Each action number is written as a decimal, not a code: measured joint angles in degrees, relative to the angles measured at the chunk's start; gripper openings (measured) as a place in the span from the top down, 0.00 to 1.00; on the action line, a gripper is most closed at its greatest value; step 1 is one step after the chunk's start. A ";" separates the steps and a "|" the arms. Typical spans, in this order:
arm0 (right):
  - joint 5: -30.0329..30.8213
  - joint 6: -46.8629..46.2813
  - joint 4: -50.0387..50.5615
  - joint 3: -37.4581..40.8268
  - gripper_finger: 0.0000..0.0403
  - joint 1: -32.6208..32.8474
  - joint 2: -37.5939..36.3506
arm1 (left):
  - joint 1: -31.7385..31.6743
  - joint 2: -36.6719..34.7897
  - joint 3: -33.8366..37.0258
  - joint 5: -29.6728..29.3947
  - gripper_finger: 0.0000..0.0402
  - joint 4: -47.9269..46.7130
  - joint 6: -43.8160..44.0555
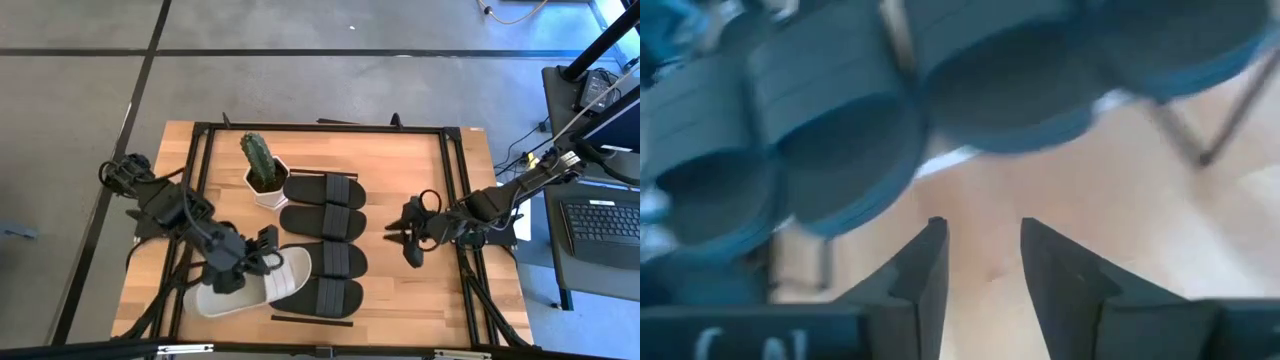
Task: Pick and place slides into the shelf
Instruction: Put the gray slide under the shelf
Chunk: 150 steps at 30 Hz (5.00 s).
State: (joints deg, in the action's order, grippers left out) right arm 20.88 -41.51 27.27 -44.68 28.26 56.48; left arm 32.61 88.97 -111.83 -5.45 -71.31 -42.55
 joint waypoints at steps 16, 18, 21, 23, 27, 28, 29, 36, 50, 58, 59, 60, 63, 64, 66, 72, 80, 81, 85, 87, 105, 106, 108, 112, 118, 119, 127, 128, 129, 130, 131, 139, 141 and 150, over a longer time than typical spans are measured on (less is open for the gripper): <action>-8.57 -1.39 -10.79 0.17 0.68 0.47 13.14 | -2.77 0.00 0.00 3.49 1.00 0.37 -3.17; -8.56 -0.50 -12.22 0.17 0.68 0.47 13.55 | -2.76 0.00 0.00 3.49 1.00 0.37 -3.19; -8.52 0.94 -14.37 0.17 0.68 0.47 13.60 | -2.76 0.00 0.00 3.49 1.00 0.35 -3.17; -8.54 1.46 -15.18 0.17 0.68 0.47 13.60 | -2.76 0.00 0.00 3.49 1.00 0.37 -3.17; -8.54 1.49 -15.94 0.17 0.68 0.41 13.60 | -2.76 0.00 0.00 3.49 1.00 0.37 -3.17; -8.54 1.50 -15.94 0.17 0.68 0.41 13.60 | -2.76 0.00 0.00 3.49 1.00 0.37 -3.17; -8.54 1.47 -15.95 0.17 0.68 0.40 13.60 | -2.76 0.00 0.00 3.49 1.00 0.37 -3.15; -8.93 1.18 -15.43 0.24 0.68 0.39 12.68 | -2.76 0.00 0.00 3.47 1.00 0.35 -3.10; -6.99 -0.17 -16.21 0.24 0.68 -0.03 4.89 | -2.76 0.00 0.00 3.45 1.00 0.70 -6.09; -8.89 6.83 -29.13 0.24 0.68 -0.77 2.53 | -2.76 0.00 0.00 3.47 1.00 1.03 -7.63; -8.90 7.73 -30.50 0.22 0.68 -0.77 2.37 | -2.76 0.00 0.00 3.47 1.00 1.03 -7.63; -8.89 8.49 -31.18 0.22 0.68 -0.77 2.19 | -2.76 0.00 0.00 3.47 1.00 1.03 -7.64; -8.91 8.76 -32.37 0.22 0.68 -0.77 2.13 | -2.76 0.00 0.00 3.50 1.00 1.03 -7.60; -8.91 8.85 -32.52 0.22 0.68 -0.77 2.13 | -2.76 0.00 0.00 3.55 1.00 1.02 -7.61; -8.93 9.63 -33.08 0.22 0.68 -0.77 2.19 | -2.76 0.00 0.00 3.81 1.00 1.03 -7.60; -8.95 11.91 -33.51 0.22 0.56 -0.77 2.24 | -2.74 0.00 0.00 4.83 1.00 1.03 -7.63; -7.72 11.74 -37.01 0.22 0.26 -1.93 2.28 | -2.74 0.00 0.00 4.81 1.00 1.03 -9.17; -7.58 11.45 -37.89 0.22 0.24 -1.93 2.28 | -2.74 0.00 0.00 4.81 1.00 1.03 -10.02; -5.43 1.95 -39.86 0.22 0.22 -3.73 2.88 | -2.76 0.00 0.00 4.76 1.00 1.31 -13.31; -4.84 -3.28 -39.85 0.22 0.22 -5.44 3.65 | -2.76 0.00 0.00 4.36 1.00 1.49 -14.60; -12.83 -12.22 -42.61 -6.33 0.32 -11.61 13.51 | -10.65 0.04 0.00 5.03 1.00 7.15 -22.14; -12.91 -12.15 -40.94 -7.84 0.32 -11.61 14.50 | -11.12 0.04 0.00 5.48 1.00 7.27 -22.64; -13.06 -11.42 -36.82 -10.88 0.33 -11.61 16.54 | -11.78 0.07 0.00 6.05 1.00 7.62 -23.61; -12.75 -9.30 -25.06 -18.48 0.35 -12.42 20.05 | -12.49 0.07 0.00 6.20 1.00 7.74 -23.83; -13.96 -4.50 -21.45 -26.84 0.38 -12.51 24.69 | -12.47 0.07 0.00 6.21 1.00 7.64 -23.80; -15.17 -4.41 -21.52 -27.75 0.38 -12.49 24.99 | -12.47 0.07 0.00 6.11 1.00 7.63 -23.80; -15.02 -5.95 -14.78 -29.27 0.49 -12.51 26.04 | -12.47 0.07 0.00 4.86 1.00 7.59 -23.80; -14.84 -5.98 -14.38 -29.27 0.50 -12.51 26.04 | -12.47 0.07 0.00 4.74 1.00 7.58 -23.88; -14.72 -5.98 -14.37 -29.27 0.51 -12.51 26.04 | -12.43 0.07 0.00 4.58 1.00 7.58 -23.90; -14.68 -5.99 -14.47 -29.27 0.51 -12.51 26.04 | -12.42 0.07 0.00 4.63 1.00 7.60 -24.01; -14.62 -5.99 -14.52 -29.27 0.52 -12.51 26.04 | -12.42 0.07 0.00 4.61 1.00 7.58 -24.06; -16.12 -6.28 -14.52 -29.27 0.52 -12.51 26.04 | -12.40 0.07 0.00 3.47 1.00 7.84 -24.06; -16.42 -6.25 -14.49 -29.27 0.54 -12.51 26.02 | -12.42 0.07 0.00 3.45 1.00 8.03 -24.06; -17.26 -4.43 -14.23 -29.25 0.79 -12.57 26.02 | -12.40 0.04 0.00 3.52 1.00 8.12 -23.64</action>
State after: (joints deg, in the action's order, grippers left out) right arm 3.62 -45.93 13.04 -73.93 15.69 82.50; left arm 20.21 89.01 -111.83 -1.93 -63.19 -66.19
